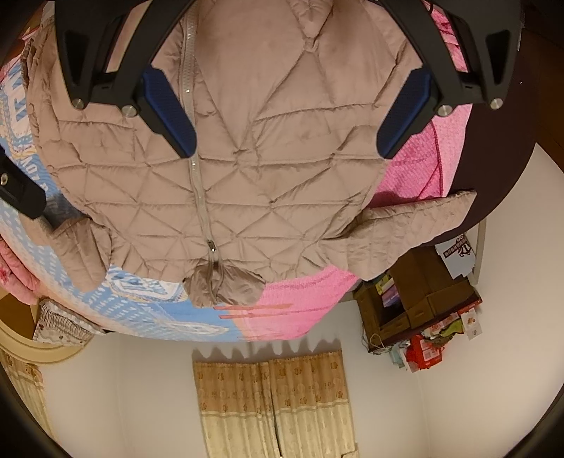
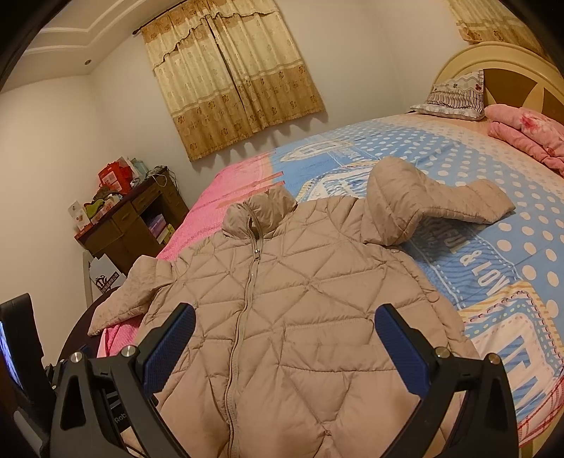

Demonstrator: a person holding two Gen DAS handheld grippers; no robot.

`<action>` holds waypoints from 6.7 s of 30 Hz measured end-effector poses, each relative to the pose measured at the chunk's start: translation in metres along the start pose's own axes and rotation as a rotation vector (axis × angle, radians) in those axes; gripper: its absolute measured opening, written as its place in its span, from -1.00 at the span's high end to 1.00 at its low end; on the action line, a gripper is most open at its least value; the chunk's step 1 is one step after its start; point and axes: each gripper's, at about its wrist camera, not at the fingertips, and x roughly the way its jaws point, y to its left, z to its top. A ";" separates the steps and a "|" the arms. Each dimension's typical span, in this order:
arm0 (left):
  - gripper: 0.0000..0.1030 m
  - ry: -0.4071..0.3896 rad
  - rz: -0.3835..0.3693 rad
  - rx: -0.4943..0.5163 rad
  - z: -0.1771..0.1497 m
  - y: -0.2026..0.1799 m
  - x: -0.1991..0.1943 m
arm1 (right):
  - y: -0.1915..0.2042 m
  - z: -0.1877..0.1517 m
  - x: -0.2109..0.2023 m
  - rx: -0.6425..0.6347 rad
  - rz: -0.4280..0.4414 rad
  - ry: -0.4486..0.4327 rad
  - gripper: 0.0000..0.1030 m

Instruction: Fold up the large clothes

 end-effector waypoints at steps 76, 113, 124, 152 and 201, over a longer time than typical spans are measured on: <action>-1.00 0.067 0.092 -0.187 0.008 0.093 0.099 | -0.335 0.062 0.078 0.879 0.197 -0.055 -0.95; -1.00 0.139 0.050 -0.276 -0.036 0.106 0.158 | -0.292 0.168 0.090 0.705 0.298 -0.165 0.58; -1.00 0.138 0.040 -0.283 -0.037 0.107 0.158 | -0.364 0.078 0.132 1.031 0.324 0.041 -0.98; -1.00 0.143 0.046 -0.283 -0.037 0.105 0.164 | -0.362 0.143 0.229 0.844 0.210 -0.005 -0.94; -1.00 0.103 -0.009 -0.319 -0.044 0.112 0.157 | 0.103 0.036 0.293 -0.524 0.349 0.402 -0.61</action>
